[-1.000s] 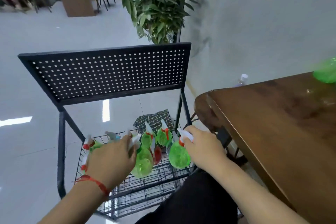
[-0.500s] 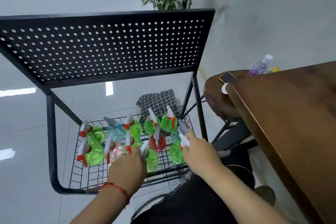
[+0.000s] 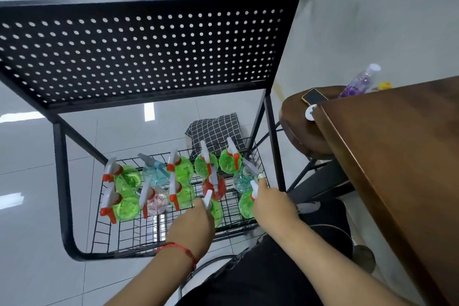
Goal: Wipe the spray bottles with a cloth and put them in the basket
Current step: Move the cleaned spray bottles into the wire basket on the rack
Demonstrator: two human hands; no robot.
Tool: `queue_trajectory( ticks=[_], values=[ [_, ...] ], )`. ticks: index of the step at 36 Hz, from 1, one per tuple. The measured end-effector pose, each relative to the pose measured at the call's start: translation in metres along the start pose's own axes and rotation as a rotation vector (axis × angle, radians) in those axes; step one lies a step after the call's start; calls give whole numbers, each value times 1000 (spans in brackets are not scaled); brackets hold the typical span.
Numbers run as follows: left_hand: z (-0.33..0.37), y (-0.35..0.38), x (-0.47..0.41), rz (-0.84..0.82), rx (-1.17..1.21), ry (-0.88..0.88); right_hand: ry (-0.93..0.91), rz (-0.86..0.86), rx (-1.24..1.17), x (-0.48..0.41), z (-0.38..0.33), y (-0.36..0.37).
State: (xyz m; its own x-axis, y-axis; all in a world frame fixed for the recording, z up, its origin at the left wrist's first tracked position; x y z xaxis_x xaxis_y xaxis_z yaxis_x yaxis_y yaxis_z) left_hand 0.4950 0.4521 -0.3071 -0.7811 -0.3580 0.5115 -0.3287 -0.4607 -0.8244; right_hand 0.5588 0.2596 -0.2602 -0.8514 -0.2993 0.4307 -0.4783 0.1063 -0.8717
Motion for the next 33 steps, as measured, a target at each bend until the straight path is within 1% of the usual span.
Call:
queue_trajectory(
  ticks=[4, 12, 19, 27, 33],
  values=[
    [4, 1, 2, -28, 19, -9, -2, 4, 11, 1, -2, 0],
    [22, 13, 3, -62, 64, 17, -54, 78, 69, 8, -1, -16],
    [45, 21, 6, -89, 75, 42, -82, 123, 56, 20, -7, -30],
    [39, 12, 18, -133, 72, 26, -98, 154, 30, 39, -10, -46],
    [35, -26, 34, -27, -21, 71, -122, 184, 36, 55, -14, -68]
  ],
)
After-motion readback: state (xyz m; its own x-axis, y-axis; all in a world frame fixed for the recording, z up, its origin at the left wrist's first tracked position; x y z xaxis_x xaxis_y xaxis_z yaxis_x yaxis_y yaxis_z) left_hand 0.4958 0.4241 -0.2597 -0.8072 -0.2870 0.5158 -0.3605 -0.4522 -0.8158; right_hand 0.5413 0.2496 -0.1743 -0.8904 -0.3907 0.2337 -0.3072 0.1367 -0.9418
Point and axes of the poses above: each hand's wrist, its own x-axis away from the middle knuckle, its own y-axis out of the palm, z = x × y, the point moved 7 cm from there along -x, towards the middle knuckle, and after that the axes turned 13 degrees about -y, right-handed, at the moved point
